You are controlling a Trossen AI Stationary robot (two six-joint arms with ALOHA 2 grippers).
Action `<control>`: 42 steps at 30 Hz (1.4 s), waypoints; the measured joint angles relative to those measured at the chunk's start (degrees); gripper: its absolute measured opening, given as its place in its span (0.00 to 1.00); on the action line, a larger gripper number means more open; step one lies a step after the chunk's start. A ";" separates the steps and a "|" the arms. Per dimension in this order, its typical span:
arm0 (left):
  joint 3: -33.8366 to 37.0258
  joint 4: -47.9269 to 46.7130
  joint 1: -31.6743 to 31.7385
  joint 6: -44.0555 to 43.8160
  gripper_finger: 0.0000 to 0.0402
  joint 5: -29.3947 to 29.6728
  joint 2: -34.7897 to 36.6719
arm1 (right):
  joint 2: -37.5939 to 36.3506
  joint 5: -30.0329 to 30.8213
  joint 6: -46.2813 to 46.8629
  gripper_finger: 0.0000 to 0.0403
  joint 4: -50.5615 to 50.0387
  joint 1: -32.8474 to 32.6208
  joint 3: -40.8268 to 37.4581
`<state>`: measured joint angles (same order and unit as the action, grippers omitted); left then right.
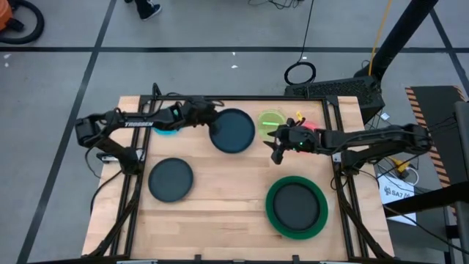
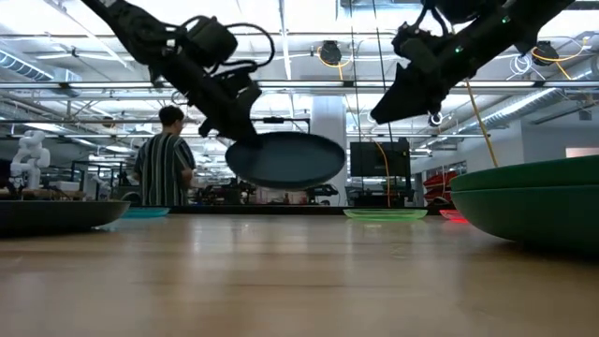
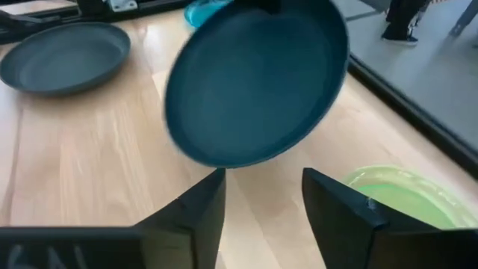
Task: Stack plastic plates
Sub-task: Stack the top dark blue plate on top of the black plate
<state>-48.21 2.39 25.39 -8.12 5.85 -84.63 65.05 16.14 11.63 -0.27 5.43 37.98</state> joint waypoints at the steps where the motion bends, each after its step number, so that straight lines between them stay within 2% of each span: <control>1: 0.00 0.37 -0.98 -0.04 0.03 0.04 0.28 | 0.21 0.00 0.82 0.45 -0.05 0.00 -0.02; 4: -0.04 2.84 -4.16 -0.82 0.03 0.10 0.38 | 0.06 -0.37 2.59 0.47 -0.07 -0.04 -0.03; 10: -0.04 5.60 -10.63 -4.26 0.03 0.07 0.36 | -5.71 -7.28 2.89 0.45 0.08 -2.44 -0.07; 18: -0.04 9.65 -17.87 -11.61 0.03 0.71 0.34 | -12.59 -7.37 -2.96 0.43 3.30 -11.94 -0.04; 28: -0.06 11.03 -26.89 -21.69 0.03 7.75 0.31 | -12.68 -7.26 -12.63 0.42 12.27 -22.43 -0.04; 42: -0.06 13.75 -35.99 -31.93 0.03 19.24 0.27 | -13.31 -7.23 -16.37 0.42 14.87 -31.91 -0.04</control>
<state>-48.27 16.15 -10.60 -40.05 25.09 -84.36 51.75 8.91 -4.74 14.61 -26.48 37.93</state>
